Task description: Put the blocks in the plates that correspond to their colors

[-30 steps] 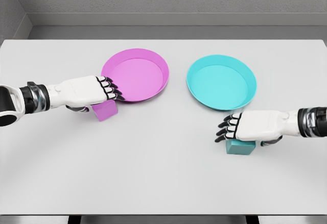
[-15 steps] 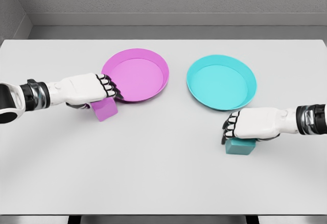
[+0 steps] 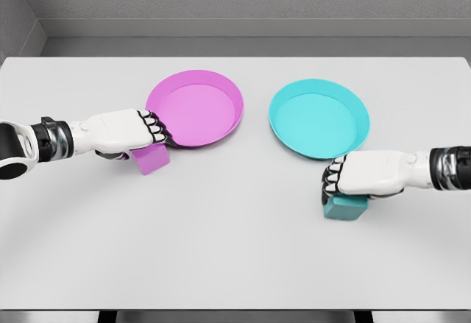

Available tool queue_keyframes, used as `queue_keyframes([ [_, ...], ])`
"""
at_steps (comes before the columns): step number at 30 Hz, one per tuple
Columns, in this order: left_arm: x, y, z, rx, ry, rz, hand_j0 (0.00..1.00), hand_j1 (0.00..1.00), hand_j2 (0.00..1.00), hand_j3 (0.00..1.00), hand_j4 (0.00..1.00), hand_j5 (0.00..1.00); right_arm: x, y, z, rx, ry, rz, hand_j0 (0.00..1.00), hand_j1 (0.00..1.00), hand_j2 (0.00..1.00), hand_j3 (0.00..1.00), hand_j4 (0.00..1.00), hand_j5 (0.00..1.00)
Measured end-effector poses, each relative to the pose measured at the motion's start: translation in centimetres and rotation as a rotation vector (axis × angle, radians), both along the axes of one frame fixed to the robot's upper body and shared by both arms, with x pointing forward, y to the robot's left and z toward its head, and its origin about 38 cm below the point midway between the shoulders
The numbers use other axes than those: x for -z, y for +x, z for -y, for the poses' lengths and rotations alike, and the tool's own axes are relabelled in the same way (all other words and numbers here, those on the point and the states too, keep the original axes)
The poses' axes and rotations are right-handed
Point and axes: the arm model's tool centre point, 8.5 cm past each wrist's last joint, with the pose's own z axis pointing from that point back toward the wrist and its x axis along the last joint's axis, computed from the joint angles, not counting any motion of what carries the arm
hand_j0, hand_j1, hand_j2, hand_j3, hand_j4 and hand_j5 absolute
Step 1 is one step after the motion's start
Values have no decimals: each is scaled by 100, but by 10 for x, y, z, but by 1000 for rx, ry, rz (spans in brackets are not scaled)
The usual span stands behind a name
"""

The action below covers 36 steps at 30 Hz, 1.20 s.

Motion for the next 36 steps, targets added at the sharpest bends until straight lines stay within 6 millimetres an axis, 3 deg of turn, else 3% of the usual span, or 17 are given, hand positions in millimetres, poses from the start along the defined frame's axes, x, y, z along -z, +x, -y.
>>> queue_keyframes([
  [6,1,0,-1,0,15,7,71,71,71,71,71,71,-22,11,-1,21,64,47,69,69,69,69,69,69],
  [9,1,0,-1,1,18,9,70,70,70,70,70,70,-36,19,-3,34,113,71,69,69,69,69,69,69],
  [14,1,0,-2,2,24,14,57,57,57,57,57,57,-58,35,0,62,162,110,69,69,69,69,69,69],
  [17,0,1,-2,2,23,15,54,54,54,54,54,54,-68,50,0,85,189,135,69,69,69,69,69,69],
  [22,-3,2,-2,4,22,19,49,49,49,49,49,49,-104,97,-12,132,279,205,69,69,69,69,69,69],
  [23,-3,2,-2,6,23,20,49,49,49,49,49,49,-105,107,-16,145,298,204,72,72,72,72,72,72],
  [24,-5,2,-1,10,23,22,48,48,48,48,48,48,-99,113,-20,155,311,186,93,93,93,93,93,93],
  [25,-6,3,-1,14,24,25,47,47,47,47,47,47,-95,117,-23,162,320,176,100,100,100,100,100,100],
  [28,-9,1,-4,29,31,26,43,43,43,43,43,43,-85,122,-25,179,328,158,100,100,100,100,100,100],
  [31,-20,3,-7,44,38,43,41,41,41,41,41,41,-80,121,-2,240,345,158,100,100,100,100,100,100],
  [33,-27,4,-12,49,43,52,41,41,41,41,41,41,-71,116,28,312,343,151,100,100,100,100,100,100],
  [36,-44,7,-18,55,36,72,41,41,41,41,41,41,-86,114,77,426,355,201,100,100,100,100,100,100],
])
